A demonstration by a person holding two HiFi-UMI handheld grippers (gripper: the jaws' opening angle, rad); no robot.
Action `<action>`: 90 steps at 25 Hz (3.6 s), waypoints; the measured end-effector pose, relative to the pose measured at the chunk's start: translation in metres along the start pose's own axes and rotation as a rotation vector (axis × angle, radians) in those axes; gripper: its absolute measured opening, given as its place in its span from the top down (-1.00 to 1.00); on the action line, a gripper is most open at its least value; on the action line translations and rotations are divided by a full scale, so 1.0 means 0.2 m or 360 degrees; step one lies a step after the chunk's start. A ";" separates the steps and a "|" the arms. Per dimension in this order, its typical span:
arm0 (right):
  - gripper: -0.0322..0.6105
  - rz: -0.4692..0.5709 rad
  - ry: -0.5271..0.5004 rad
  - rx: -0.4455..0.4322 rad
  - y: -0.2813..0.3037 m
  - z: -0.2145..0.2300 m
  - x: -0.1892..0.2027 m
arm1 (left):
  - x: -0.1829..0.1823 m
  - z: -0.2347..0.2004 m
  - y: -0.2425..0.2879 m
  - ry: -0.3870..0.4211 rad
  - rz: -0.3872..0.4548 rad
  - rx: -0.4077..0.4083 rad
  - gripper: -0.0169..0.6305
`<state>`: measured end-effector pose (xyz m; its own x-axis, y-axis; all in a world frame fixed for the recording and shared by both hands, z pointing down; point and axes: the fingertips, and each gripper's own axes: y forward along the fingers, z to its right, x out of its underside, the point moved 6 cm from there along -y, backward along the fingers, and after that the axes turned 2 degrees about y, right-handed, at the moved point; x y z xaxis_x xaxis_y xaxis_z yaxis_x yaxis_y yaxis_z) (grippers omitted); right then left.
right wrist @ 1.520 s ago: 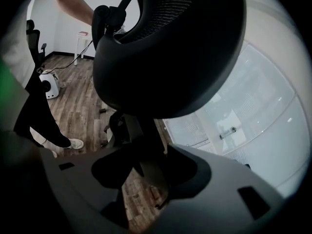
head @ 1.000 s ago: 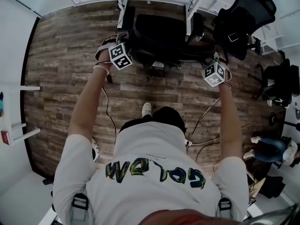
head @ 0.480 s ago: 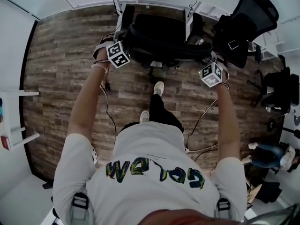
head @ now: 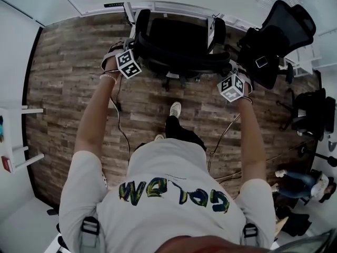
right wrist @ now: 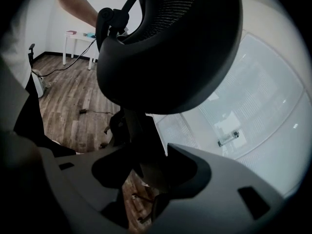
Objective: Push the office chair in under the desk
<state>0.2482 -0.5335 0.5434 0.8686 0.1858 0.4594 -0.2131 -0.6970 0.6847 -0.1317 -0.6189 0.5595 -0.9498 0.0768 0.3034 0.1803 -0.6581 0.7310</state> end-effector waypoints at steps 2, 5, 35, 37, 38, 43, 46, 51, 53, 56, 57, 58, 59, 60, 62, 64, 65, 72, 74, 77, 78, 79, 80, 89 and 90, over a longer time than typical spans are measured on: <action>0.24 0.0006 -0.0004 0.0000 0.05 0.06 0.01 | -0.02 -0.04 0.05 -0.0006 -0.0007 -0.0001 0.18; 0.24 0.0014 -0.0008 -0.0003 0.12 0.15 0.01 | -0.05 -0.11 0.12 -0.0015 -0.0012 -0.0005 0.18; 0.23 0.0060 -0.0014 0.0001 0.77 0.93 -0.04 | -0.29 -0.84 0.79 -0.0044 -0.0007 -0.0025 0.17; 0.23 0.0051 -0.0009 0.0003 0.81 0.96 -0.04 | -0.31 -0.87 0.83 -0.0035 -0.0021 -0.0027 0.17; 0.23 0.0045 -0.0008 -0.0001 0.83 0.98 -0.04 | -0.31 -0.89 0.85 -0.0029 -0.0029 -0.0025 0.17; 0.23 0.0035 -0.0006 0.0004 0.90 1.06 -0.05 | -0.34 -0.97 0.92 -0.0015 -0.0015 -0.0037 0.17; 0.23 0.0029 -0.0006 0.0007 0.94 1.10 -0.05 | -0.34 -1.02 0.96 -0.0012 -0.0005 -0.0039 0.17; 0.22 0.0020 0.0001 0.0017 1.00 1.17 -0.05 | -0.37 -1.07 1.02 -0.0008 0.0002 -0.0044 0.17; 0.22 0.0012 0.0004 0.0016 1.01 1.19 -0.05 | -0.38 -1.09 1.03 -0.0006 -0.0001 -0.0048 0.17; 0.22 0.0006 0.0004 0.0022 1.03 1.21 -0.06 | -0.39 -1.12 1.05 -0.0005 0.0002 -0.0055 0.17; 0.22 0.0003 0.0005 0.0023 1.03 1.22 -0.06 | -0.39 -1.13 1.06 -0.0006 0.0003 -0.0056 0.17; 0.22 0.0001 0.0006 0.0025 1.04 1.22 -0.07 | -0.39 -1.13 1.07 -0.0007 0.0002 -0.0057 0.17; 0.22 -0.0001 0.0006 0.0027 1.05 1.23 -0.07 | -0.39 -1.14 1.07 -0.0007 0.0001 -0.0058 0.17; 0.22 -0.0003 0.0007 0.0029 1.05 1.23 -0.07 | -0.39 -1.14 1.08 -0.0006 0.0001 -0.0060 0.17; 0.22 -0.0012 0.0004 0.0030 1.07 1.24 -0.07 | -0.39 -1.15 1.09 -0.0004 0.0003 -0.0065 0.17; 0.22 -0.0024 -0.0001 0.0024 1.07 1.25 -0.07 | -0.39 -1.16 1.10 -0.0002 0.0000 -0.0061 0.17; 0.21 -0.0026 -0.0004 0.0021 1.07 1.25 -0.07 | -0.39 -1.16 1.10 0.0000 -0.0003 -0.0057 0.17; 0.21 -0.0041 -0.0012 0.0013 1.10 1.29 -0.06 | -0.41 -1.18 1.12 0.0008 -0.0021 -0.0057 0.18; 0.21 -0.0047 -0.0013 0.0013 1.10 1.30 -0.06 | -0.42 -1.18 1.12 0.0010 -0.0027 -0.0055 0.18; 0.21 -0.0053 -0.0019 0.0010 1.11 1.31 -0.06 | -0.42 -1.19 1.13 0.0016 -0.0032 -0.0051 0.18; 0.21 -0.0054 -0.0020 0.0007 1.11 1.31 -0.06 | -0.42 -1.19 1.13 0.0020 -0.0036 -0.0050 0.18; 0.21 -0.0055 -0.0020 0.0003 1.11 1.31 -0.06 | -0.42 -1.19 1.13 0.0026 -0.0040 -0.0051 0.18; 0.21 -0.0055 -0.0020 -0.0001 1.11 1.31 -0.06 | -0.42 -1.19 1.13 0.0032 -0.0043 -0.0053 0.19; 0.12 -0.0049 0.0098 0.0012 1.10 1.33 -0.07 | -0.43 -1.18 1.12 0.0032 -0.0016 -0.0091 0.17; 0.10 -0.0041 0.0132 0.0035 1.08 1.33 -0.07 | -0.43 -1.18 1.10 -0.0006 0.0003 -0.0095 0.14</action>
<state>0.3084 -0.8708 0.5348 0.8335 0.2600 0.4876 -0.1802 -0.7063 0.6846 -0.0703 -0.9465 0.5502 -0.9484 0.0782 0.3074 0.1666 -0.7018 0.6926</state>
